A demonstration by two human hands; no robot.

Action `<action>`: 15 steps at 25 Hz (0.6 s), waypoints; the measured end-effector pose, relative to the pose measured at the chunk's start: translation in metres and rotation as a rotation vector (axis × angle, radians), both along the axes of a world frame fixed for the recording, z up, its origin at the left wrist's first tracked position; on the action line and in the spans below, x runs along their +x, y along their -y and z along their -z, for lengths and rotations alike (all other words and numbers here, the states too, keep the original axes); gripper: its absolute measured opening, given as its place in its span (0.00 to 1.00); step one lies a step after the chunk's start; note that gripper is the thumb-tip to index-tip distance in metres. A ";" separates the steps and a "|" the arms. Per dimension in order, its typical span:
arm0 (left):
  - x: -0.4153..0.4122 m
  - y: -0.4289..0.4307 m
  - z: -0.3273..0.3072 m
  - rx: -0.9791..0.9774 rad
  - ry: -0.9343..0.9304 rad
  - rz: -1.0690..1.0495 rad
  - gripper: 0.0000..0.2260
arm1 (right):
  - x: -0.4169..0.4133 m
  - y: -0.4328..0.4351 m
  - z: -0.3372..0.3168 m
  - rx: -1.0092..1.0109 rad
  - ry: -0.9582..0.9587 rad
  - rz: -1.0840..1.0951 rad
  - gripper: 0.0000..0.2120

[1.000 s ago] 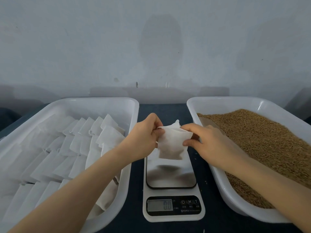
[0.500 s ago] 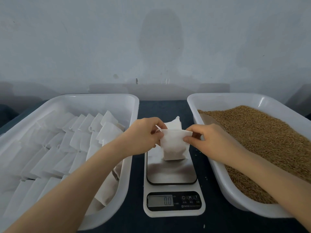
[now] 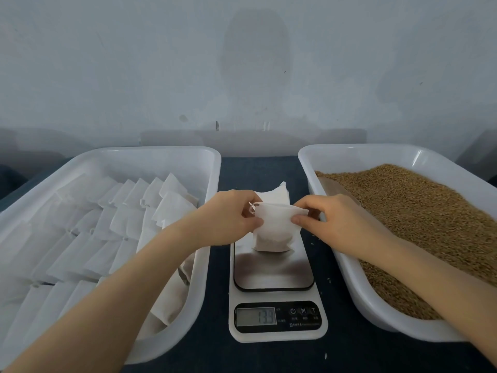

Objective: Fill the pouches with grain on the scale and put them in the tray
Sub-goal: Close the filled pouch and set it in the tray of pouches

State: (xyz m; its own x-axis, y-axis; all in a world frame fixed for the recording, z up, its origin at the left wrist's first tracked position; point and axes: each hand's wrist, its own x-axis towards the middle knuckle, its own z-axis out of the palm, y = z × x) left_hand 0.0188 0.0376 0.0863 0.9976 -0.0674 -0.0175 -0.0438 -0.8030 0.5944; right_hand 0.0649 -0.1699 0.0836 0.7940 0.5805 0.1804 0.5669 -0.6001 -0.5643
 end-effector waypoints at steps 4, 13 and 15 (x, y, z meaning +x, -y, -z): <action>-0.001 0.000 0.000 0.031 -0.014 0.029 0.05 | 0.000 0.000 0.001 0.009 -0.002 -0.007 0.05; 0.001 0.000 0.001 0.047 -0.020 0.052 0.05 | 0.002 0.000 0.003 0.014 0.006 -0.004 0.05; 0.002 0.000 0.001 0.052 -0.013 0.055 0.06 | 0.002 0.000 0.003 0.012 0.010 -0.005 0.05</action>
